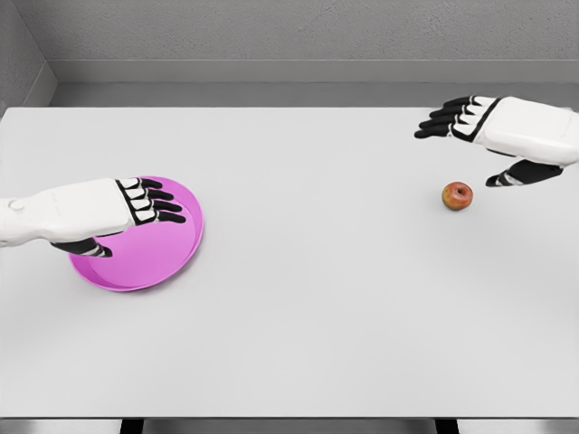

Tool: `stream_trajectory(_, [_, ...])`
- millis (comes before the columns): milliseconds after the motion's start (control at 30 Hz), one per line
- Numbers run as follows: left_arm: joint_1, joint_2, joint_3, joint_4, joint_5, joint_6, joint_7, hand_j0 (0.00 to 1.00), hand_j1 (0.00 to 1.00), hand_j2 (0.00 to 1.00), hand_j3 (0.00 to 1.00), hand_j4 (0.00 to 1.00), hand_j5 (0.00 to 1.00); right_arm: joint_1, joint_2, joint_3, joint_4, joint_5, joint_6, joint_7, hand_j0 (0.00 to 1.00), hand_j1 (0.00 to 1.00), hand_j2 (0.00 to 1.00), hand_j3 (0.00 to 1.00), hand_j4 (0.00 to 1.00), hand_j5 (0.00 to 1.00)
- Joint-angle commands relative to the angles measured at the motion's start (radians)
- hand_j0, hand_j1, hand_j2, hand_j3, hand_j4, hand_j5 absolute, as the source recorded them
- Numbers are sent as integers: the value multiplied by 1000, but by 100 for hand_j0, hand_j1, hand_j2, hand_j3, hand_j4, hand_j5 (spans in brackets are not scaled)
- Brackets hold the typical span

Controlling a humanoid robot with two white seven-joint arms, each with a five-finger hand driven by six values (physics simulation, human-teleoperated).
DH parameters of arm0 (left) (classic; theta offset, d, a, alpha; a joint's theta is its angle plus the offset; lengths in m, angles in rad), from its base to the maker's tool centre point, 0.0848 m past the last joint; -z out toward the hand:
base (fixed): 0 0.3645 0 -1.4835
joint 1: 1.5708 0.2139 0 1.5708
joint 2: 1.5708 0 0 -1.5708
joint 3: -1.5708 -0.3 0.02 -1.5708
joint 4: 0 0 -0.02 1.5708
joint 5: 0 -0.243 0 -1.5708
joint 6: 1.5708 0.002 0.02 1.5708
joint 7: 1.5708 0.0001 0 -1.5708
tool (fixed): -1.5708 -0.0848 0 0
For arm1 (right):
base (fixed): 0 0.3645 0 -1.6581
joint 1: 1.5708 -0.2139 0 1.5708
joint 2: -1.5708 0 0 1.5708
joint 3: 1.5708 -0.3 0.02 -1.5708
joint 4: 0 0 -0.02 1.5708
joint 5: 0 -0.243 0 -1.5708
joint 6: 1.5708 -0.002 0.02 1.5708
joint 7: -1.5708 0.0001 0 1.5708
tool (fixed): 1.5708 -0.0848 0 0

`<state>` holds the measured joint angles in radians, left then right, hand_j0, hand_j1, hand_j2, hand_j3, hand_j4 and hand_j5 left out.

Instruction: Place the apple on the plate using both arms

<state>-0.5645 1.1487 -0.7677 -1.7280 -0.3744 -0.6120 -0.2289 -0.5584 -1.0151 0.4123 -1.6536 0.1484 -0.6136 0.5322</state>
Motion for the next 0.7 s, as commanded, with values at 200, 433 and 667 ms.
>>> stream_trajectory(200, [0,-6,1,-1,6,1,-9,100,100,100,100,100,100,-18,-7,-4,-3,-3,3,8,100,100,100,100,100,100])
stream_trajectory(433, [-2,-26,1,1,5,1,-49,100,100,100,100,100,100,48,-30,11,11,-115,3,37,100,100,100,100,100,100])
stream_trajectory(667, [-2,-26,-1,1,5,1,-50,100,100,100,100,100,100,58,-54,56,14,-274,3,79,100,100,100,100,100,100])
